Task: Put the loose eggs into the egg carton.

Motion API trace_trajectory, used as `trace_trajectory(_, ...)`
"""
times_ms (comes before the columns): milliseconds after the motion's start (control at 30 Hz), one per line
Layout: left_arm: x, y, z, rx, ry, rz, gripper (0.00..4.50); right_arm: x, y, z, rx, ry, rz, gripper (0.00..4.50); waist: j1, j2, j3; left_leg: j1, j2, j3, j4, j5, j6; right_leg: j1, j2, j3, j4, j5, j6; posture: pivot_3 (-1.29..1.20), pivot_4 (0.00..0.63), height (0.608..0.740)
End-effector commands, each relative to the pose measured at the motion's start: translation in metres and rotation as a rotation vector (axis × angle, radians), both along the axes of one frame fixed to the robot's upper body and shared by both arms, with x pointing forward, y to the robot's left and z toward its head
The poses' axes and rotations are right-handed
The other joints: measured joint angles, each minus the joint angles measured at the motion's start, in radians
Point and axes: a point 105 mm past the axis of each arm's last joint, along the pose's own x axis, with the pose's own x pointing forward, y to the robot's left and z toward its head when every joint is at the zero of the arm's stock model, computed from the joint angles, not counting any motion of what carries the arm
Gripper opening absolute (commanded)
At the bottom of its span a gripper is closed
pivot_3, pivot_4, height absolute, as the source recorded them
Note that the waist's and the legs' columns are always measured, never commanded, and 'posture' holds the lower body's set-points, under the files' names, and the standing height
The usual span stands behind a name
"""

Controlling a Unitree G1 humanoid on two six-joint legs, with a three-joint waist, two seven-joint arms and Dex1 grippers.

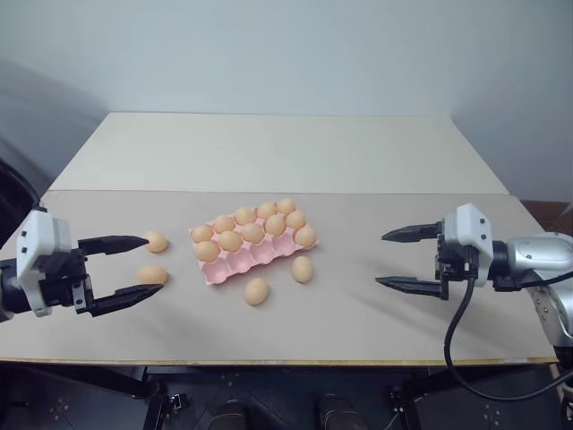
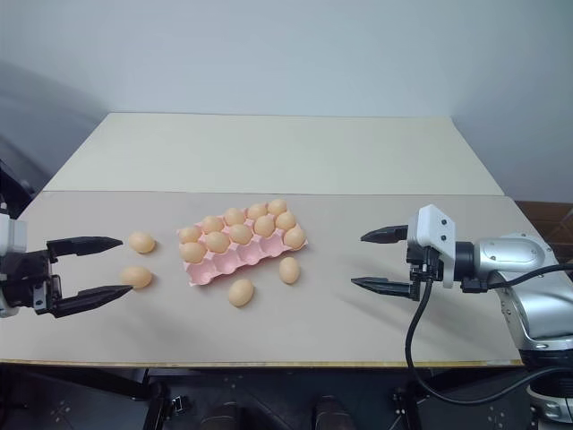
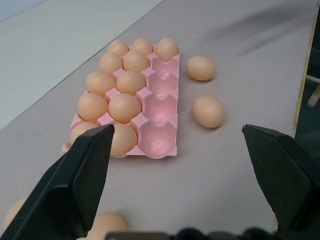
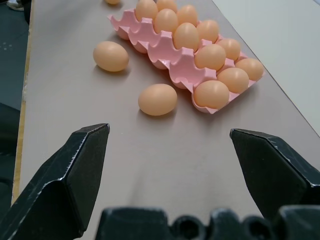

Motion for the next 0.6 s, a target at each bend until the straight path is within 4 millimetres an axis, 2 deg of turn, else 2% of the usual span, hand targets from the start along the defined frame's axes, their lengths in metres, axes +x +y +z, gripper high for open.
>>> trace_trajectory(33, 0.0, -0.002, 0.01, -0.01, -0.038, -0.001, 4.45, -0.004, 0.002, 0.014, 0.009, -0.059, 0.02, 4.5, 0.0, 0.0, 0.0, 0.0, 0.0, 0.0, 0.0, 0.0, 0.0, 0.0, 0.0, 0.0, 0.0, 0.0, 0.0, 0.0, 0.15, 0.74)
trace_trajectory(367, 0.001, -0.004, 0.01, 0.003, -0.021, -0.035, 4.45, -0.008, 0.006, 0.011, 0.016, -0.053, 0.029, 4.5, 0.001, 0.0, 0.0, 0.0, 0.0, 0.0, 0.0, 0.0, 0.0, 0.0, 0.0, 0.0, 0.0, 0.0, 0.0, 0.0, 0.15, 0.74)
trace_trajectory(600, 0.001, -0.016, 0.006, -0.001, -0.006, -0.102, 4.45, -0.013, 0.024, 0.0, -0.056, -0.043, 0.118, 4.5, -0.002, 0.0, 0.0, 0.0, 0.0, 0.0, 0.0, 0.0, 0.0, 0.0, 0.0, 0.0, 0.0, 0.0, 0.0, 0.0, 0.15, 0.74)
